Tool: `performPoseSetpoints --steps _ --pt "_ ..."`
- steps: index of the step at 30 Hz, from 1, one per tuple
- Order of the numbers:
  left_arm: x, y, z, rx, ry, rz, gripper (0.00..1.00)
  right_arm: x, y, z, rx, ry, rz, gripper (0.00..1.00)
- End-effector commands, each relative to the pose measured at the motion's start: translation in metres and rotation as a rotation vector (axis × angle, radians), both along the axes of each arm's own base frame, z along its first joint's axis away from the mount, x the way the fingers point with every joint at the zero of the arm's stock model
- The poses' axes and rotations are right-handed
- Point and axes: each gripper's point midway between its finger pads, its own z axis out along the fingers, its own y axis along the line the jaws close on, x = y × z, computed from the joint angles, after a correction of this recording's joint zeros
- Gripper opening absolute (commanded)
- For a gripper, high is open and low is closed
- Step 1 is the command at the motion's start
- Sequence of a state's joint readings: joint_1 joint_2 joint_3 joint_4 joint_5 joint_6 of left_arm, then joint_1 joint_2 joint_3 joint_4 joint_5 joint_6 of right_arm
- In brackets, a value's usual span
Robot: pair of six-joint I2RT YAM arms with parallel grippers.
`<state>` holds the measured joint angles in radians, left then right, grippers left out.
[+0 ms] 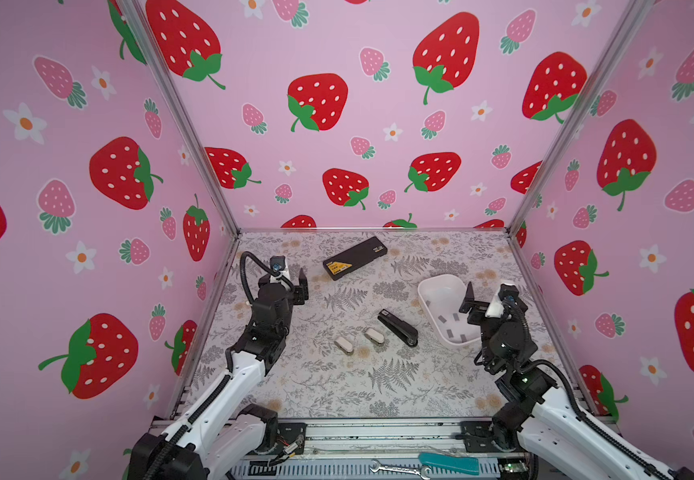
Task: Load the staples into the stapler
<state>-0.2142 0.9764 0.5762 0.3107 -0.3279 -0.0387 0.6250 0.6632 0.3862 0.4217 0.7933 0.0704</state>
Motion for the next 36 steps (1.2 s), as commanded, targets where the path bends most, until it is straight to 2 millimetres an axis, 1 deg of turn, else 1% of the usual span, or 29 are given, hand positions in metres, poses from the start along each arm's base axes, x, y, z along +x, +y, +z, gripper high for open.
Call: performPoseSetpoints --steps 1,4,6,7,9,10,11,12,13,14,15,17,20,23,24,26,28,29,31,32,36 --pt "-0.004 0.031 -0.013 -0.086 -0.052 0.071 0.78 0.009 -0.038 -0.006 -0.07 0.01 -0.15 0.99" --pt "-0.013 0.058 -0.036 -0.06 -0.054 0.167 0.78 0.022 -0.067 -0.045 -0.048 0.091 -0.223 0.99" --pt "-0.013 0.067 -0.048 -0.047 -0.032 0.207 0.77 0.024 -0.081 -0.066 -0.025 0.123 -0.261 0.99" --pt "-0.01 0.07 -0.054 -0.042 -0.024 0.222 0.76 0.023 -0.087 -0.074 -0.014 0.134 -0.279 0.99" --pt "-0.003 0.077 -0.072 -0.036 0.001 0.264 0.75 0.021 -0.094 -0.079 0.005 0.126 -0.299 0.99" --pt "0.001 0.082 -0.086 -0.032 0.035 0.291 0.75 0.02 -0.095 -0.08 0.012 0.11 -0.298 0.99" --pt "0.007 0.087 -0.087 -0.016 0.027 0.32 0.69 0.019 -0.096 -0.082 0.013 0.098 -0.297 0.99" --pt "0.012 0.075 -0.091 0.026 0.092 0.274 0.68 0.019 -0.096 -0.085 0.012 0.09 -0.295 0.99" --pt "0.017 0.068 -0.09 0.051 0.099 0.228 0.64 0.018 -0.098 -0.088 0.005 0.086 -0.3 0.99" --pt "0.016 0.07 -0.089 0.055 0.084 0.244 0.64 0.019 -0.099 -0.092 0.002 0.087 -0.305 0.99" --pt "0.013 0.071 -0.088 0.043 0.075 0.245 0.65 0.021 -0.099 -0.102 -0.009 0.114 -0.31 0.99" --pt "0.006 0.075 -0.088 0.017 0.051 0.252 0.67 0.028 -0.097 -0.114 -0.023 0.14 -0.296 0.99" --pt "0.004 0.085 -0.096 0.0 0.121 0.271 0.67 0.045 -0.085 -0.13 -0.056 0.188 -0.23 0.99" --pt "0.0 0.1 -0.121 -0.021 0.178 0.367 0.67 0.064 -0.07 -0.135 -0.088 0.21 -0.149 0.99" --pt "0.004 0.093 -0.129 -0.021 0.197 0.329 0.66 0.069 -0.06 -0.135 -0.097 0.205 -0.094 0.99" --pt "0.019 0.07 -0.135 -0.012 0.228 0.206 0.79 0.075 -0.042 -0.133 -0.114 0.183 0.012 0.99" --pt "0.032 0.047 -0.137 -0.026 0.182 0.078 0.88 0.074 -0.038 -0.13 -0.105 0.156 0.039 0.99" --pt "0.033 0.043 -0.15 -0.025 0.176 0.064 0.91 0.072 -0.037 -0.128 -0.105 0.142 0.043 0.99" --pt "0.035 0.048 -0.15 0.015 0.129 0.14 0.96 0.069 -0.039 -0.126 -0.106 0.123 0.037 0.99" --pt "0.034 0.043 -0.156 0.015 0.198 0.111 0.97 0.069 -0.039 -0.124 -0.11 0.114 0.035 0.99" --pt "0.037 0.042 -0.157 0.02 0.2 0.103 1.0 0.07 -0.036 -0.125 -0.124 0.093 0.049 0.99"
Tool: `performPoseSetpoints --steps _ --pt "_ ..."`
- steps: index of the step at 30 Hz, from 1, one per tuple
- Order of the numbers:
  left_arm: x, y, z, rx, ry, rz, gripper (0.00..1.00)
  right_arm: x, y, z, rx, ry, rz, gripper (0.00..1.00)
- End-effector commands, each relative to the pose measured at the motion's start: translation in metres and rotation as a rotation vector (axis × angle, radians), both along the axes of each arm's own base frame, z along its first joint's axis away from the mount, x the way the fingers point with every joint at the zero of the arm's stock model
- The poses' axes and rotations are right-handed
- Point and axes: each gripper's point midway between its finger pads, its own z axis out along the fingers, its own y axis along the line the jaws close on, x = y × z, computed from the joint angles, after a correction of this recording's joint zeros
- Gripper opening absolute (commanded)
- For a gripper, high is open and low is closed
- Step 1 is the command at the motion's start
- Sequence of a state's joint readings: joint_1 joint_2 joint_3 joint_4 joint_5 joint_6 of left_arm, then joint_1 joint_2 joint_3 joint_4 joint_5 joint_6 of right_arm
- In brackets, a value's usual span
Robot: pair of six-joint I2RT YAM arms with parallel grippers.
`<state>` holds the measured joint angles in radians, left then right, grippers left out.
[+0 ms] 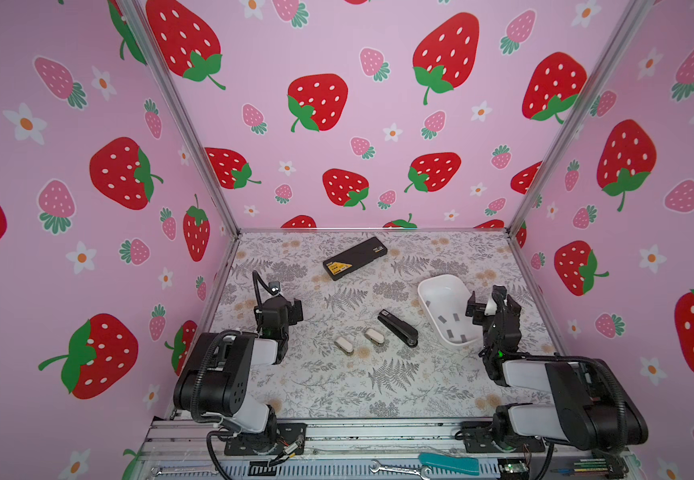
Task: Load the staples into the stapler
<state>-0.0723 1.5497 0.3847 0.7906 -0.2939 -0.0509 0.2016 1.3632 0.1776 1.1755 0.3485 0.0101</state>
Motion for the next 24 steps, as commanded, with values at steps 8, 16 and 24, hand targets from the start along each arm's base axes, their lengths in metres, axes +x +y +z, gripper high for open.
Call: performPoseSetpoints --steps 8,16,24 --pt "0.015 -0.001 0.022 -0.002 -0.074 -0.013 0.99 0.024 0.007 -0.016 -0.017 0.005 0.038 0.99" --pt "0.015 -0.001 0.022 -0.01 -0.073 -0.016 0.99 0.028 0.002 -0.019 0.005 0.029 0.038 0.99" --pt "0.015 -0.001 0.023 -0.01 -0.075 -0.016 0.99 0.03 0.003 -0.021 0.004 0.039 0.043 0.99"
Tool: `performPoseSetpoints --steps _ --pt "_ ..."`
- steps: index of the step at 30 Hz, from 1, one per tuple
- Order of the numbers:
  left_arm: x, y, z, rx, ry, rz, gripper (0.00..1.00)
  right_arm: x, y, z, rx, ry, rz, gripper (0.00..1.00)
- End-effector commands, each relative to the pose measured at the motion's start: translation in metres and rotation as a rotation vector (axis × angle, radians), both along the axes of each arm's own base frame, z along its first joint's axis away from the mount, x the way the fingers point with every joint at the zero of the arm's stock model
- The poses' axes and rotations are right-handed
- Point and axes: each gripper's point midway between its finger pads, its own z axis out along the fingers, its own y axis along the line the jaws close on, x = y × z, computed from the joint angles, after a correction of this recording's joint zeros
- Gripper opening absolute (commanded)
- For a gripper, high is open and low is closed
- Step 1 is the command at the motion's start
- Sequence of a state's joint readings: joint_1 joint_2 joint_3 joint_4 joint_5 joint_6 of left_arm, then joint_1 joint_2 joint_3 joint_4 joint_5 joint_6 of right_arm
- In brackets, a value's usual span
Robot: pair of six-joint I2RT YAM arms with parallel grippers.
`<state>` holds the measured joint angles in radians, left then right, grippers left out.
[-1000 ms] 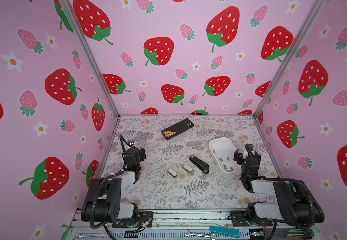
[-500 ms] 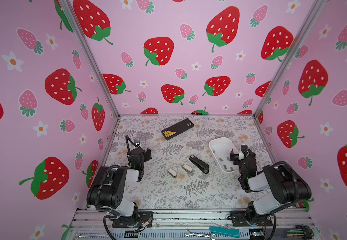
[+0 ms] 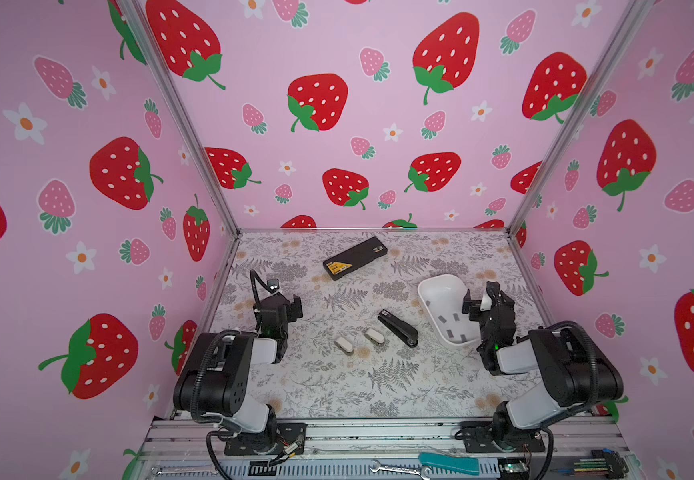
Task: Load the staples into the stapler
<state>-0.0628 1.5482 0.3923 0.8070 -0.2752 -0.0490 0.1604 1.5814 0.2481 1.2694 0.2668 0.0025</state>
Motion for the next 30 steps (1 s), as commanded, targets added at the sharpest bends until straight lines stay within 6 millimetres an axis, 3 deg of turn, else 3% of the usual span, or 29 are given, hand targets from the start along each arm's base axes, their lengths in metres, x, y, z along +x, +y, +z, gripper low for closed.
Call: performPoseSetpoints --steps 1,30 --pt "0.0105 -0.001 0.016 -0.001 -0.049 -0.008 0.99 0.0046 0.0003 0.0061 0.009 -0.017 0.004 0.99" --pt "0.0115 0.0004 0.0154 -0.008 -0.046 -0.006 0.99 0.0032 -0.0002 0.0069 0.01 -0.021 0.003 0.99"
